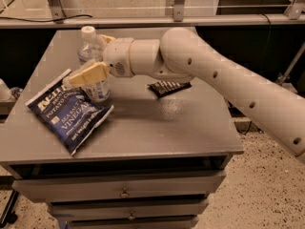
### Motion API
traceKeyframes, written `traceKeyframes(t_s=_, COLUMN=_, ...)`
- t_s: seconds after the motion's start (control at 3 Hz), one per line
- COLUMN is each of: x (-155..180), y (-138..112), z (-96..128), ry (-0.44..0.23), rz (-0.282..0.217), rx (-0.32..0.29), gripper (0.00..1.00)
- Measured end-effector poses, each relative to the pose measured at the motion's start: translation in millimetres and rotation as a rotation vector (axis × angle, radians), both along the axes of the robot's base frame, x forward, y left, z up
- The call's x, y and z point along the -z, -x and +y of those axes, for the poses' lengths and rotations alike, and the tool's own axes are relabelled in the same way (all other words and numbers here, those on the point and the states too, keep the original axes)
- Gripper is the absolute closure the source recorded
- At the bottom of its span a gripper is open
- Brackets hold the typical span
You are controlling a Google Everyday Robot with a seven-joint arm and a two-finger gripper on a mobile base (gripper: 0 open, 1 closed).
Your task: Move blue plastic bottle near blue chip bag
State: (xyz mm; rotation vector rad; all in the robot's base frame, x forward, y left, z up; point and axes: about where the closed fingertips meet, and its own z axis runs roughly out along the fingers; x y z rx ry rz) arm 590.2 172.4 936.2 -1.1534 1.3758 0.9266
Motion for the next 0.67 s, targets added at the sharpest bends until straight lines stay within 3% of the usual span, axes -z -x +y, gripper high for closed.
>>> traceKeyframes(t_s=0.33, x=1.0, y=0.3, z=-0.3, ry=0.001, rz=0.000, rx=0.000, gripper=0.00)
traceKeyframes(t_s=0.67, x=4.1, y=-4.1, z=-17.6, ry=0.021, rz=0.001, rx=0.033, gripper=0.00)
